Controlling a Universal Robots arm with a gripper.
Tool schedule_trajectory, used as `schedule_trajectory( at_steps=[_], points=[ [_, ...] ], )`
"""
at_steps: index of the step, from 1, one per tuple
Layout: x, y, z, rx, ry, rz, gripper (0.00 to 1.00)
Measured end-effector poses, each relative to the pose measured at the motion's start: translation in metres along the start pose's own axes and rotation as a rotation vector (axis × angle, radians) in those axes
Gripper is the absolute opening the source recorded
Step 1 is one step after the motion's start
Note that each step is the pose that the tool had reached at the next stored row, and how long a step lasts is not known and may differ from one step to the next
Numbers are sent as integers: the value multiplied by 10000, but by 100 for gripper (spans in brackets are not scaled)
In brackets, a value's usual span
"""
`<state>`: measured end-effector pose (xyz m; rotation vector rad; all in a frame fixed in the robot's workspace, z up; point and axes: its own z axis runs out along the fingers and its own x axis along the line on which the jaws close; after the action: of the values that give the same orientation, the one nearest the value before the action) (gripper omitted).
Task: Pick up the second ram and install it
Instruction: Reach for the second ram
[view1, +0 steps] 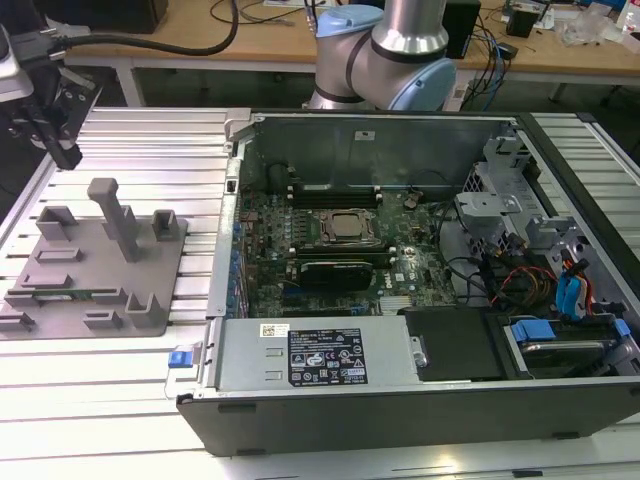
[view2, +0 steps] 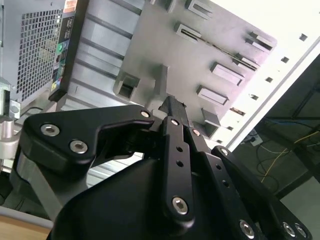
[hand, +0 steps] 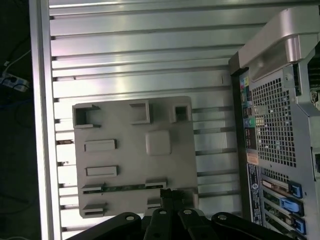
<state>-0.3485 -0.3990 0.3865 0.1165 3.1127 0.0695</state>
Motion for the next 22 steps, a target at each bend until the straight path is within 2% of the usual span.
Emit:
schedule_trajectory(
  at_steps=[4,16,22],
  points=[
    [85,-16,59,0,0,-1,8],
    [201,-68,139,0,0,-1,8],
    [288,-168,256,1,1,0,8]
  ],
)
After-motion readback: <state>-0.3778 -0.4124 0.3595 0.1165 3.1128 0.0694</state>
